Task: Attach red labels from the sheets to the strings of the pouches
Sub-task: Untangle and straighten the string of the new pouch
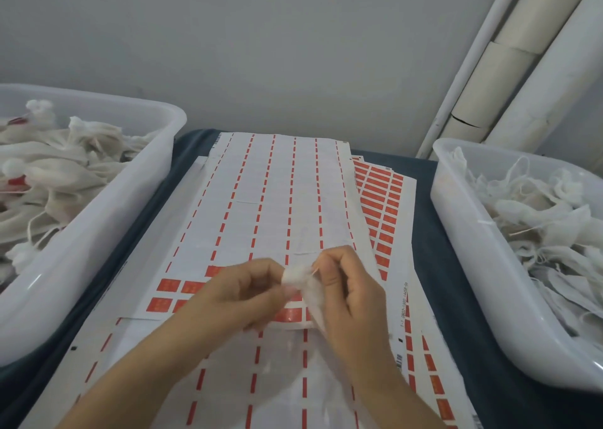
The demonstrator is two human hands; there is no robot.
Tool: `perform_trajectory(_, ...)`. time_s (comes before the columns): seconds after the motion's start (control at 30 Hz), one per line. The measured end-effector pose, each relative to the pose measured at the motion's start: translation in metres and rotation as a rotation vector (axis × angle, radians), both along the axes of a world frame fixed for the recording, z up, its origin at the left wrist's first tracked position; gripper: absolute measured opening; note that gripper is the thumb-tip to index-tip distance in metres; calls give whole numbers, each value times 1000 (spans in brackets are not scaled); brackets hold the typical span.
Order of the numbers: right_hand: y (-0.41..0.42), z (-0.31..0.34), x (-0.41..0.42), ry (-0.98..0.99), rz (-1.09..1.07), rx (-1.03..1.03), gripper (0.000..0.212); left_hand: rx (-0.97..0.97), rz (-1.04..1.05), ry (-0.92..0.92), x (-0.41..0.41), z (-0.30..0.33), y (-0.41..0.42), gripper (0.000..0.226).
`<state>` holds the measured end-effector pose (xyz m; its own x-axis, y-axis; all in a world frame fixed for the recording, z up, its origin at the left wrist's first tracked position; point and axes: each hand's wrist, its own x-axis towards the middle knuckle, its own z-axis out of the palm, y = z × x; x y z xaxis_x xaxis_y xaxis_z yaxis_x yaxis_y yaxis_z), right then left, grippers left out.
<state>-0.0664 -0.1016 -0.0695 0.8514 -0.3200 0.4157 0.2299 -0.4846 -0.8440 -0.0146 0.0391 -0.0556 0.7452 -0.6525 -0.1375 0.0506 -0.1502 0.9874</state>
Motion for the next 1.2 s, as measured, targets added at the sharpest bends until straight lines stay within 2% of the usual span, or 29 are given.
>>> perform_trajectory(0.13, -6, 4, 3, 113, -70, 164, 18, -12, 103, -247, -7, -2, -7, 41)
perform_trajectory(0.23, -11, 7, 6, 229, 4, 285, 28, 27, 97, -361, -11, -5, -10, 34)
perform_trajectory(0.4, -12, 9, 5, 326, 161, 395, 34, -34, 109, -360, -13, -7, -10, 39)
perform_trajectory(0.5, -13, 7, 5, 330, 148, 381, 6, -30, 144, -347, -14, -7, -11, 36)
perform_trajectory(0.57, -13, 5, 5, 353, 172, 364, 17, -23, 181, -345, -13, -6, -11, 29)
perform_trajectory(0.63, -13, 4, 4, 391, 198, 432, 29, -28, 226, -345, -12, -5, -11, 22)
perform_trajectory(0.7, -14, 8, 2, 417, 271, 460, 29, -38, 267, -344, -11, -4, -10, 20)
perform_trajectory(0.77, -16, 13, 2, 434, 359, 381, 27, -52, 295, -337, -10, -2, -11, 20)
perform_trajectory(0.83, -17, 13, 2, 462, 371, 318, 33, -94, 324, -298, -9, 0, -11, 22)
perform_trajectory(0.9, -19, 11, 4, 526, 353, 385, 35, -138, 332, -251, -7, 1, -9, 25)
perform_trajectory(1.0, -21, 13, 4, 630, 492, 726, 26, -195, 283, -149, -4, 2, -6, 30)
perform_trajectory(1.1, -20, 18, 1, 629, 706, 1049, 17, -280, 180, 61, -3, -3, -5, 38)
perform_trajectory(1.2, -18, 21, 0, 609, 719, 1075, 17, -386, 143, 261, -2, -5, -6, 36)
